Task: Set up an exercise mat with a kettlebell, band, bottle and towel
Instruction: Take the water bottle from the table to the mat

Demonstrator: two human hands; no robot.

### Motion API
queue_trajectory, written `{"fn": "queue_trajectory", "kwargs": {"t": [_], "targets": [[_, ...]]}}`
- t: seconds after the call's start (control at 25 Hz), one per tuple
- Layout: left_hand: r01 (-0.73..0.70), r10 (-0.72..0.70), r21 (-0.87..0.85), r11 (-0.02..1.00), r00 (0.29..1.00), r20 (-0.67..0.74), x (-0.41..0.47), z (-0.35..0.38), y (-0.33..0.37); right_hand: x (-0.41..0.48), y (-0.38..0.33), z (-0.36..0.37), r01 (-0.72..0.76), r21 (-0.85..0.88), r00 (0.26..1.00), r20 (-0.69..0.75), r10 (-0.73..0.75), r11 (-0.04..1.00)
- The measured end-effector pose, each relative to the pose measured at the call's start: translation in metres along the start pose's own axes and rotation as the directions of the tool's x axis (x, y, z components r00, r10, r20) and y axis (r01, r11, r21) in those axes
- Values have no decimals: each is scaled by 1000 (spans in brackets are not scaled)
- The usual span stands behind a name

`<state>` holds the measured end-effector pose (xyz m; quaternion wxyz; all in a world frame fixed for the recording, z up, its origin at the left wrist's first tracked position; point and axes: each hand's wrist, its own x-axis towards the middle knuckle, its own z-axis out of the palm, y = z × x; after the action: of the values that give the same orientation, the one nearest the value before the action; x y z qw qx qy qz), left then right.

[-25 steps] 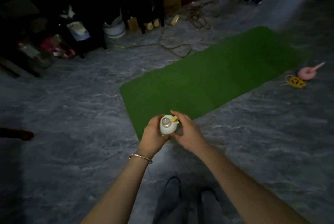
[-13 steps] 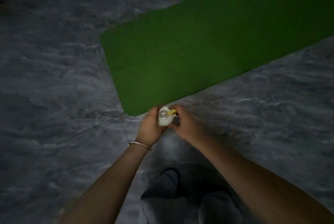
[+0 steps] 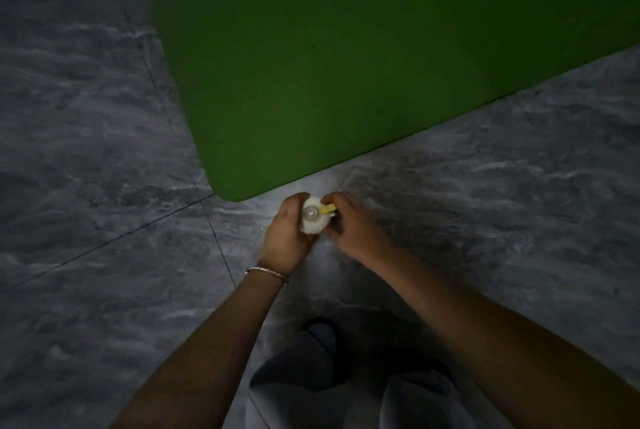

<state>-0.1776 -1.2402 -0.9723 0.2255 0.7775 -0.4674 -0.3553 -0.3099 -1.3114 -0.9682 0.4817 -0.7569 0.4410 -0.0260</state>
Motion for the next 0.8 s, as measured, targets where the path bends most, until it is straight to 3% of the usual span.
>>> {"fn": "queue_trajectory", "kwargs": {"t": [0.24,0.48,0.6,0.8], "targets": [[20,-20,11,1000,1000,8,2,3,-3,5,7,0,28,-24,999,28,-27,999],[27,-39,137,990,996,84,-12,-13,10,-2,-15,-8,50,-121,992,122,-35,991],[65,-77,156,986,994,75,-30,-42,35,-15,-48,-33,72,-133,992,115,-57,988],[113,-113,9,993,992,-62,-81,-137,122,-56,-155,-104,83,-118,995,66,-75,990]]}}
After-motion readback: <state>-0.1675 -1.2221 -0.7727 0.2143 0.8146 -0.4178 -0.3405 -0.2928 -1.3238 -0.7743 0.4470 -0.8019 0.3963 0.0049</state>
